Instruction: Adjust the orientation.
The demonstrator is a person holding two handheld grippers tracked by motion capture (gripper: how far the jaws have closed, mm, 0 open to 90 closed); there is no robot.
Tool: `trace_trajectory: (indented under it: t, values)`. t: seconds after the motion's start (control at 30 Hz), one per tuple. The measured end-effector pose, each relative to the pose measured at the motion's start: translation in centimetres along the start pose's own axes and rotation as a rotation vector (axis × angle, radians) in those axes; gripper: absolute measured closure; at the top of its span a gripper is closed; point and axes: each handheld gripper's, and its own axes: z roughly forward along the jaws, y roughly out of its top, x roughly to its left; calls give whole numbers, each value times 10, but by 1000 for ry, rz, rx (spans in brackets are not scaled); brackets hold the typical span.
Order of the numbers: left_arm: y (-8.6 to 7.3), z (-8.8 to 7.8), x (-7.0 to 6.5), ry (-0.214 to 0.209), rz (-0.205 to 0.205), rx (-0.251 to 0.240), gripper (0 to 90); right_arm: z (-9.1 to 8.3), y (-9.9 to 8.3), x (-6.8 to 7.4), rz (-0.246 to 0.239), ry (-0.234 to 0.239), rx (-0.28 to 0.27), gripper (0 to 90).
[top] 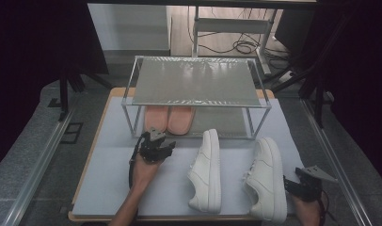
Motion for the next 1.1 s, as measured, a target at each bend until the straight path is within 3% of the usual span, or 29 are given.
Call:
trace_trajectory:
  t: [0.33,0.63,0.93,1.1]
  values:
    - [-11,-27,6,3,-19,-19,330,0,0,1,-9,-9,0,205]
    - [-26,-41,4,32,-31,7,167,1,0,3,-20,-19,10,206]
    - [-50,-52,9,-6,-45,43,144,1,0,3,-21,-22,7,207]
    - [-66,-54,13,2,-39,78,141,1,0,3,-21,-22,8,207]
